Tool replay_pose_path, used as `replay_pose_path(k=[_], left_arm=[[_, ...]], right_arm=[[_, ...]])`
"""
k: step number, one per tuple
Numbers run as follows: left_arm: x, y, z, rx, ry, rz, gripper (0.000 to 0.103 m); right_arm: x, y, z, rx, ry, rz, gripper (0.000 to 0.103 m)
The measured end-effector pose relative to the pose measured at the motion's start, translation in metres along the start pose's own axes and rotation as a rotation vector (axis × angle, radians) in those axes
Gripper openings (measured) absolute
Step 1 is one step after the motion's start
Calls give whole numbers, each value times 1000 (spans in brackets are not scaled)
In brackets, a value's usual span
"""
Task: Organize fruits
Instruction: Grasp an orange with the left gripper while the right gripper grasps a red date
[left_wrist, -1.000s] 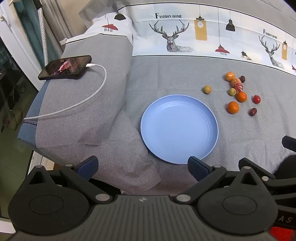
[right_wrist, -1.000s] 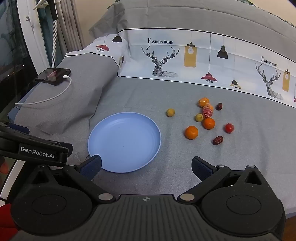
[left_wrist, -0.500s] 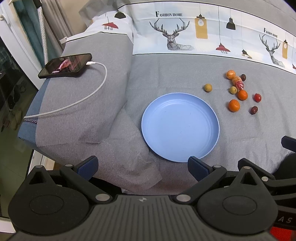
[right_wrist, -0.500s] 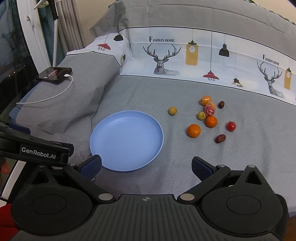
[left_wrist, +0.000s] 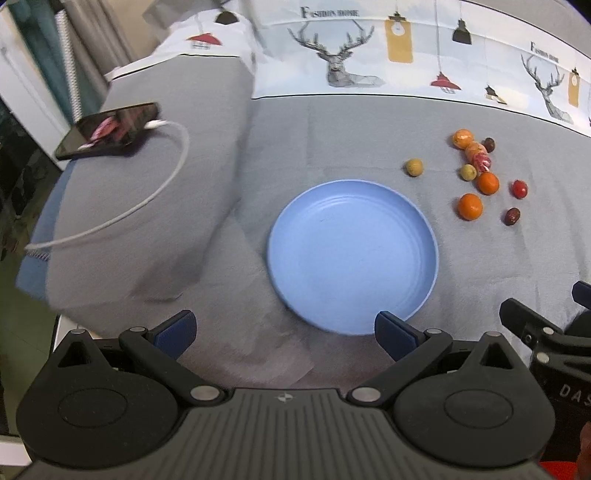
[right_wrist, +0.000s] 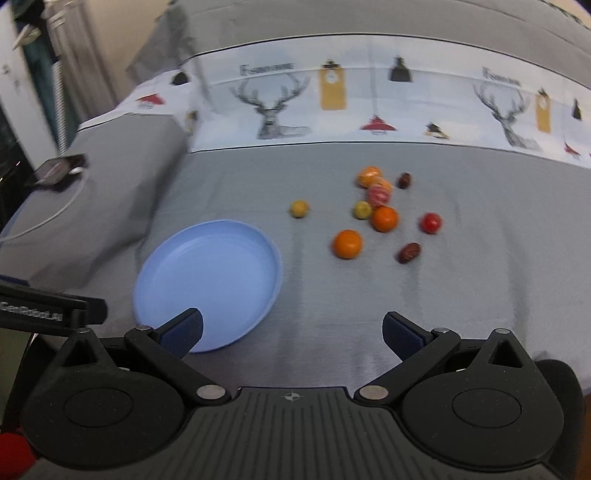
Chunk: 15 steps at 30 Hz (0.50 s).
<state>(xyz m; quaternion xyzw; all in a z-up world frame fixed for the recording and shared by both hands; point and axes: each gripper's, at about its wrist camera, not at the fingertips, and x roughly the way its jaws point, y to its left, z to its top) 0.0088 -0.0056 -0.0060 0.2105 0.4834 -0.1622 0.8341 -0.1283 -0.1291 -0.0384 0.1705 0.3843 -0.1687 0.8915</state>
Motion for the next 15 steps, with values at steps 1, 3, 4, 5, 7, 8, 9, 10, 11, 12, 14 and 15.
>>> replay_pose_path(k=[1, 3, 4, 5, 7, 8, 9, 10, 11, 12, 14, 15], left_arm=[[3, -4, 5, 7, 4, -13, 103], [11, -12, 17, 14, 16, -61, 103], [15, -16, 23, 16, 20, -89, 103], [19, -22, 31, 18, 24, -112, 103], [28, -35, 46, 34, 22, -143, 103], [33, -44, 54, 49, 25, -152, 103], [39, -53, 62, 64, 33, -165, 103], [44, -63, 70, 82, 34, -187, 103], [50, -74, 77, 103, 34, -202, 103], [56, -85, 84, 126, 34, -210, 103], [69, -109, 94, 188, 26, -229, 103], [77, -123, 100, 222, 28, -233, 103]], right_arm=[[4, -6, 1, 14, -17, -12, 103], [12, -19, 4, 35, -42, -45, 103], [16, -26, 5, 43, -58, -65, 103], [22, -34, 7, 57, -73, -86, 103], [34, -52, 10, 83, -84, -130, 103], [40, -62, 12, 95, -92, -154, 103], [47, -70, 13, 105, -94, -174, 103], [55, -79, 15, 110, -97, -197, 103], [62, -88, 18, 107, -108, -211, 103], [71, -95, 20, 97, -115, -223, 103], [89, -107, 21, 58, -111, -244, 103], [99, -111, 20, 40, -107, -248, 102]])
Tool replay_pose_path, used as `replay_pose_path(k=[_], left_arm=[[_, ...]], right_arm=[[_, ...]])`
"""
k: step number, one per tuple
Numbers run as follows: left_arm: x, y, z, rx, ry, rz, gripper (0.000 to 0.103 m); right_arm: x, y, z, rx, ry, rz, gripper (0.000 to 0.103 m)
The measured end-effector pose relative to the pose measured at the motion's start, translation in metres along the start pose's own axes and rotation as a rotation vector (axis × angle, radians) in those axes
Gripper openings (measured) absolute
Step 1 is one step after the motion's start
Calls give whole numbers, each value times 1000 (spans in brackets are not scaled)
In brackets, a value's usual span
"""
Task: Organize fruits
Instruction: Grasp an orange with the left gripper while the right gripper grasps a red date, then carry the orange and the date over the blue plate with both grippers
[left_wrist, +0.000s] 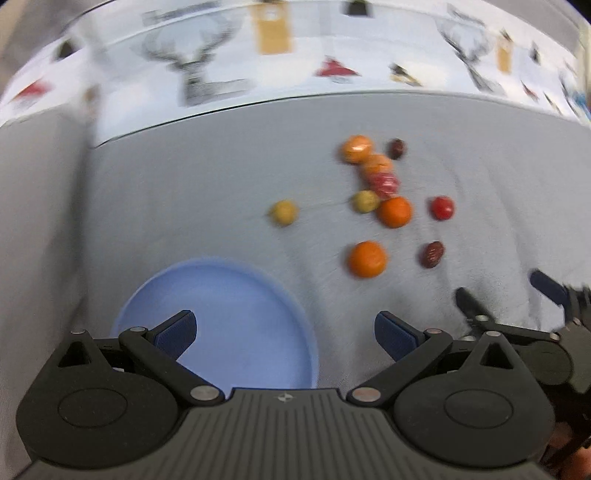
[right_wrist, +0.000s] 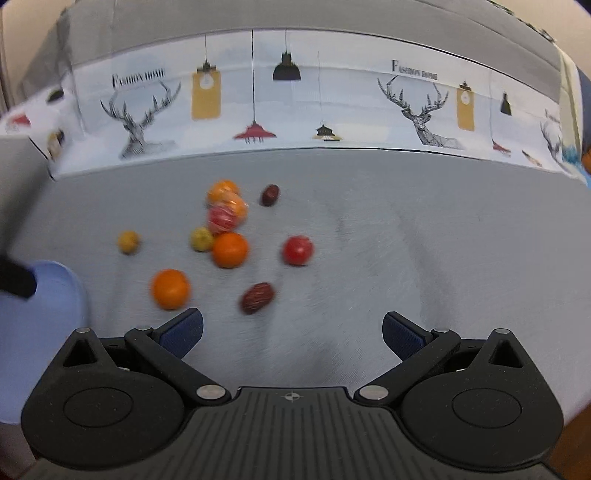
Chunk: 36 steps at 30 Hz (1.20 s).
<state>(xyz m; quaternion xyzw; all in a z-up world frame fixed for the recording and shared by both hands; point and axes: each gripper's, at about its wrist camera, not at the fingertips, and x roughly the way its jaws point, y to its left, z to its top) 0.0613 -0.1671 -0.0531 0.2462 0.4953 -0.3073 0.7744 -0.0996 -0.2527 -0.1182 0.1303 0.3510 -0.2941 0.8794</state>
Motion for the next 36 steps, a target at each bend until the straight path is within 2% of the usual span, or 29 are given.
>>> replay_pose_path(k=[5, 10, 12, 13, 14, 15, 17, 19, 24, 27, 30, 32, 36], left_arm=[[60, -40, 32, 136, 49, -29, 102], [116, -61, 45, 217, 94, 7, 102], [130, -63, 46, 223, 116, 4, 91], [132, -62, 47, 201, 127, -26, 76], [131, -60, 49, 165, 131, -77, 53], [128, -61, 50, 154, 111, -102, 36], [124, -67, 52, 181, 88, -84, 37], [122, -69, 50, 162, 75, -87, 37], [88, -60, 38, 100, 45, -106, 37], [57, -46, 27, 74, 12, -104, 37], [21, -33, 13, 34, -6, -96, 37], [-3, -22, -2, 6, -25, -72, 37], [-50, 0, -35, -48, -66, -6, 37]], right_arm=[[50, -1, -5, -91, 11, 39, 102], [81, -1, -1, -124, 8, 86, 100], [86, -3, 0, -132, -19, 107, 95], [86, -3, -1, -134, -30, 119, 89], [84, -3, -1, -141, -45, 132, 65], [80, -1, -2, -158, -65, 144, 33], [75, 3, -4, -200, -76, 147, 33], [73, 3, -5, -200, -82, 144, 33], [60, -12, 2, -121, -117, 70, 33], [40, -25, 12, -37, -126, 65, 33], [7, -33, 18, 28, -135, 98, 33], [-19, -32, 19, 26, -149, 133, 33], [-66, -13, 17, 10, -141, 253, 33]])
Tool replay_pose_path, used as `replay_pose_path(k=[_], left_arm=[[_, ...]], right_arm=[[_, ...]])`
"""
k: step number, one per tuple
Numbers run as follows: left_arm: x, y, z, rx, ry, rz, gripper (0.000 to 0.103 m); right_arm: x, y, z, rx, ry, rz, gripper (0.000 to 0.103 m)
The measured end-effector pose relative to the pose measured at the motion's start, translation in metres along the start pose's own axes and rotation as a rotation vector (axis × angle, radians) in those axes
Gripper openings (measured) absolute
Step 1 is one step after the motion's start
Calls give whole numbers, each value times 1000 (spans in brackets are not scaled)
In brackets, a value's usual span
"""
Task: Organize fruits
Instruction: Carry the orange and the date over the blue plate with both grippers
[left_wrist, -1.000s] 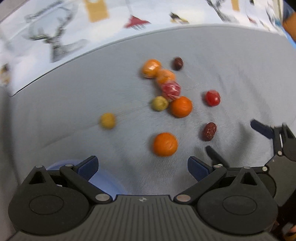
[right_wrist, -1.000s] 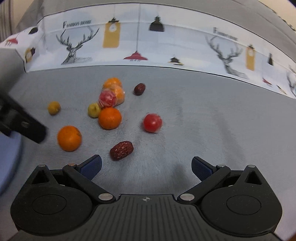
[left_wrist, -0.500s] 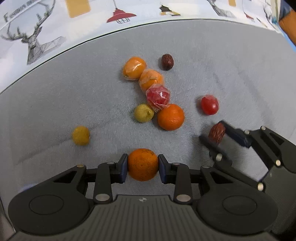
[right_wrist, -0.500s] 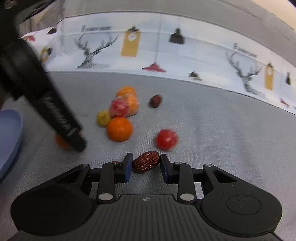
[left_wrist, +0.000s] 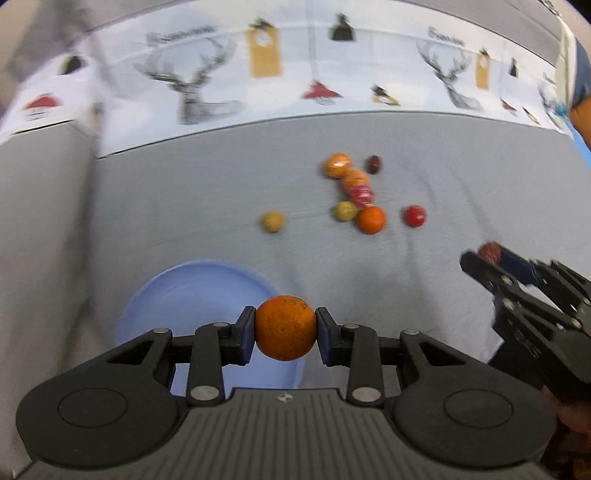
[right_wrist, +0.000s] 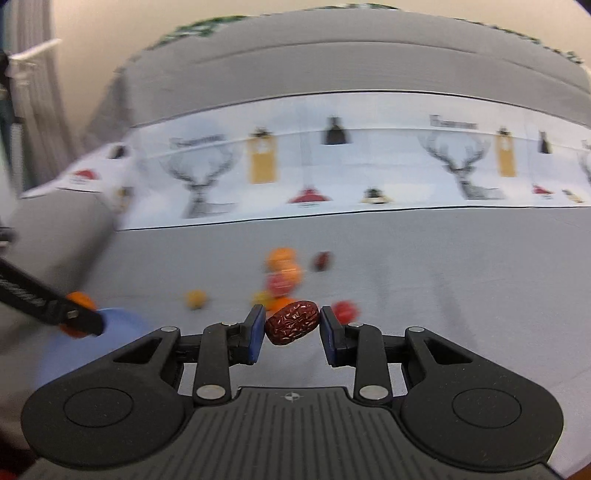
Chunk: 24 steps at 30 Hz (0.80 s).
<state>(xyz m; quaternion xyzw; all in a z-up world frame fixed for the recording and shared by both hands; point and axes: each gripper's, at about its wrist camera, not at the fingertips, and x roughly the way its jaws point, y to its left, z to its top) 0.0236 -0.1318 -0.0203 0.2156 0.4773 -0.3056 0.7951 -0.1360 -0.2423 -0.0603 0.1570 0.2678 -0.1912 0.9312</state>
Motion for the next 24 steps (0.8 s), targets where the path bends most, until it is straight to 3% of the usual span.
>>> replay_pose_path(k=[5, 10, 16, 24], left_arm=[[-46, 30, -39, -56, -24, 53, 37], [-73, 55, -75, -115, -39, 57, 37], [-91, 76, -109, -184, -62, 74, 37], [-101, 84, -125, -206, -102, 71, 37]], right_arm=[[-35, 49, -2, 12, 35, 132, 33], [-65, 97, -12, -80, 32, 211, 33], [-88, 132, -26, -205, 39, 242, 33], [-101, 141, -28, -248, 30, 226, 34]])
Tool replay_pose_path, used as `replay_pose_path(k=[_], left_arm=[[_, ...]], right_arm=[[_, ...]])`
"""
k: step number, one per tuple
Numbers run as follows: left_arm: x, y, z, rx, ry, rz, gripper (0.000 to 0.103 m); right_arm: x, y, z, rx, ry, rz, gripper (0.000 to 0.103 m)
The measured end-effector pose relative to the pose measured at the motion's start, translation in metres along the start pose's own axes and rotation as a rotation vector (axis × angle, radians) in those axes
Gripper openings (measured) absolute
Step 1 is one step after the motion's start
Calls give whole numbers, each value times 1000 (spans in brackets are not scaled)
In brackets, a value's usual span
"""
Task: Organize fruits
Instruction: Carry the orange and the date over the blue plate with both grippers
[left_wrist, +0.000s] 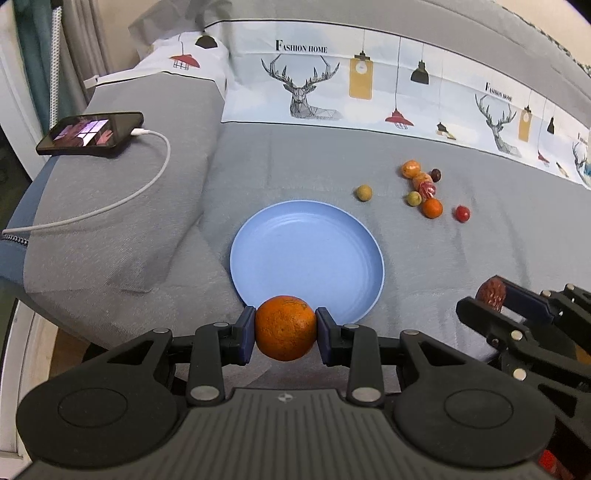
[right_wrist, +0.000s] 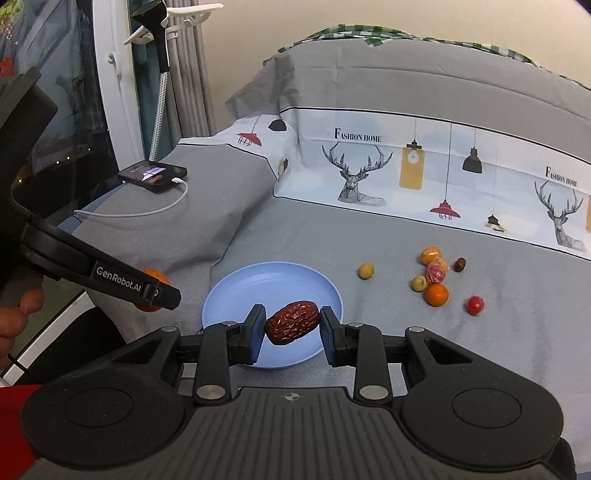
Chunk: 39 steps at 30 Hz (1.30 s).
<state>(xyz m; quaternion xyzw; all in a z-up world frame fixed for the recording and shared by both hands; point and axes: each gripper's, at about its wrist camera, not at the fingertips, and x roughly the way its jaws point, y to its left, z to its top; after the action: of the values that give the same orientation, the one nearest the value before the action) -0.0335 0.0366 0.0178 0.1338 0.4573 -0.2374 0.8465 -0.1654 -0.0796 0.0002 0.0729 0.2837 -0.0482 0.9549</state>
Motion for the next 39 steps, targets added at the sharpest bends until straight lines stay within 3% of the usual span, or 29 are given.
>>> replay_pose_path(k=[26, 39], left_arm=[[10, 12, 5, -37, 5, -16, 37], [36, 22, 33, -30, 9, -7, 37]], right_arm=[[10, 3, 0, -22, 50, -12, 33], [52, 5, 10, -15, 105, -2, 34]])
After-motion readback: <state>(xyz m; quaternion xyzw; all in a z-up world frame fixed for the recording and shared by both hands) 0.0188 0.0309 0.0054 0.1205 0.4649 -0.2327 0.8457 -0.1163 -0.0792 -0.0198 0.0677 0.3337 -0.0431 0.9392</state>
